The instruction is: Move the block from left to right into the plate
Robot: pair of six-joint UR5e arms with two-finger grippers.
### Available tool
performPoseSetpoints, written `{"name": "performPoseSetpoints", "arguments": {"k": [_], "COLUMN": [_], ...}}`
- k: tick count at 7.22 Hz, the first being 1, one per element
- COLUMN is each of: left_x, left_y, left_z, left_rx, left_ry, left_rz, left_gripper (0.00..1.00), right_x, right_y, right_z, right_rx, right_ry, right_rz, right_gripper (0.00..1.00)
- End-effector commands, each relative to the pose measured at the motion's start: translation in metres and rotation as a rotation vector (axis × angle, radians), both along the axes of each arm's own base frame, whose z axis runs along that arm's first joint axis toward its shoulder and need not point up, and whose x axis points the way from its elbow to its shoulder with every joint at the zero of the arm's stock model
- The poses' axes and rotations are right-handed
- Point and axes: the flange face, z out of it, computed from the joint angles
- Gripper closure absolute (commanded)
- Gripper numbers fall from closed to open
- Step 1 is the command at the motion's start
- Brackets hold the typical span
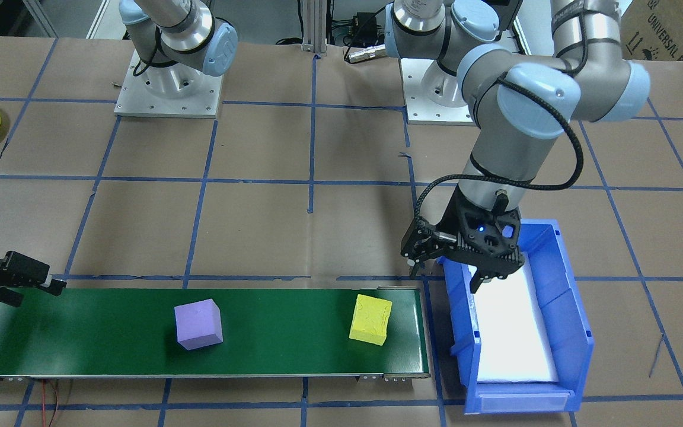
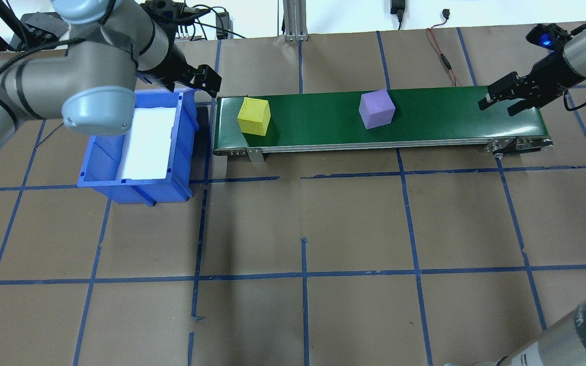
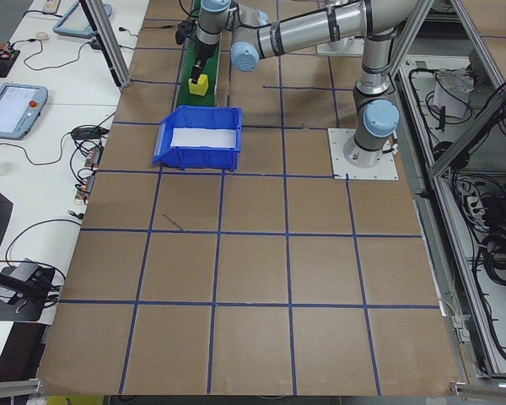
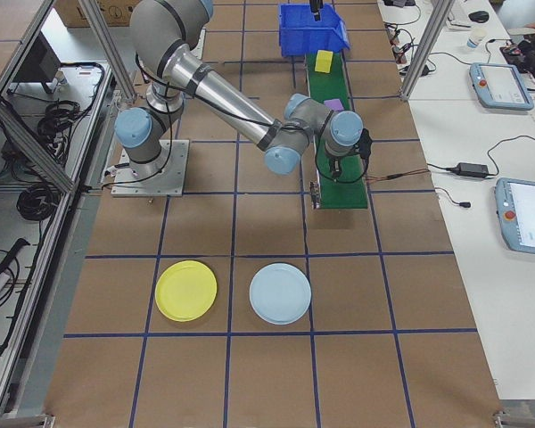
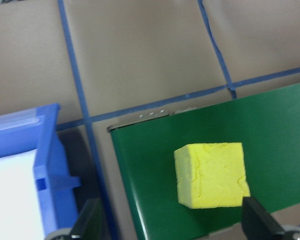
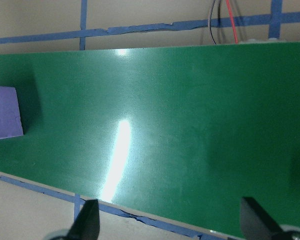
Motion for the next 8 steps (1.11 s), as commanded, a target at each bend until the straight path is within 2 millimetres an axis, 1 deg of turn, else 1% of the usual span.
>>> {"name": "performPoseSetpoints", "arguments": {"k": [1,2,3,4,6,8], "left_x": [0.029,0.033,0.032,0.033,0.03,0.03], "left_y": [0.039,0.059,0.077,0.083,0.081,0.082], "left_z": [0.063,0.079,0.081,0.087,0.085,0.085], "left_rx": [0.161,0.195,0.257,0.267,0.258,0.257], "left_ry": [-0.036,-0.036,-0.038,-0.033,-0.015,-0.023], "left_rz": [0.07,0.097,0.098,0.105,0.172,0.175], "left_gripper": [0.0,0.0,0.0,0.0,0.0,0.0], "right_x": [0.0,0.0,0.0,0.0,0.0,-0.001], "right_y": [0.0,0.0,0.0,0.0,0.0,-0.001], "right_z": [0.001,0.0,0.001,0.002,0.003,0.005], "right_rx": [-0.005,-0.003,-0.008,-0.011,-0.013,-0.016], "right_ry": [0.0,-0.001,0.003,0.003,0.005,0.009], "right_rz": [0.0,0.0,0.0,0.0,-0.001,-0.008], "right_gripper": [0.0,0.0,0.0,0.0,0.0,0.0]}}
